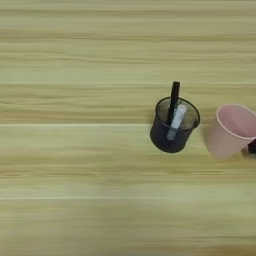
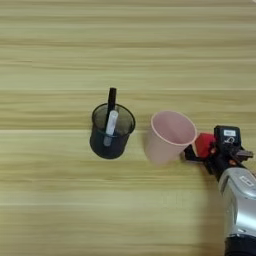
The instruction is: Move the objects on the table
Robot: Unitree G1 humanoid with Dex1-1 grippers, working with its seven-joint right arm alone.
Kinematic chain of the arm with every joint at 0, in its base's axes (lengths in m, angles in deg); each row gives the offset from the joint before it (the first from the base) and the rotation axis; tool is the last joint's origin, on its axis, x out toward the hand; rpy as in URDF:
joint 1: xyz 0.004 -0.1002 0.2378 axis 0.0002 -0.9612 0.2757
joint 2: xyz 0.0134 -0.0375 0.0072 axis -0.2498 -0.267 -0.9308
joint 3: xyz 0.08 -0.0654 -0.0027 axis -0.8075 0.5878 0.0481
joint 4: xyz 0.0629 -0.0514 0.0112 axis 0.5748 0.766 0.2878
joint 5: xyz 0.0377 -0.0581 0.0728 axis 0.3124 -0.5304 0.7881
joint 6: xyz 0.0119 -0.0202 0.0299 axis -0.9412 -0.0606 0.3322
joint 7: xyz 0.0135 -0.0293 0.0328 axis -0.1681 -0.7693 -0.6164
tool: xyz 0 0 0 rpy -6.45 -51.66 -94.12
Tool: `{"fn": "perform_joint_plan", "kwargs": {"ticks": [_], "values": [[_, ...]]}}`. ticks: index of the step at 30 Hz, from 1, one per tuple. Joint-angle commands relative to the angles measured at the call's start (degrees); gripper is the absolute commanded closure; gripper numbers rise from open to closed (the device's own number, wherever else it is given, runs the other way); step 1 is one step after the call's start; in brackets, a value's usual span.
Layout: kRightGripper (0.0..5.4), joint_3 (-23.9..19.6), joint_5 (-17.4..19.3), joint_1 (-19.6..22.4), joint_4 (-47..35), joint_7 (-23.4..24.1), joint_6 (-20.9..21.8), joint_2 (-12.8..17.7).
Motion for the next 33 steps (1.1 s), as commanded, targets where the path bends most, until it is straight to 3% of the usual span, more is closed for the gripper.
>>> {"fn": "perform_joint_plan", "kwargs": {"ticks": [1,33], "values": [[0.06,-0.7,0.4,2.4,-3.4,0.6,2.0,2.3],[0.06,-5.1,4.4,3.9,-7.6,3.7,4.7,1.7]]}}
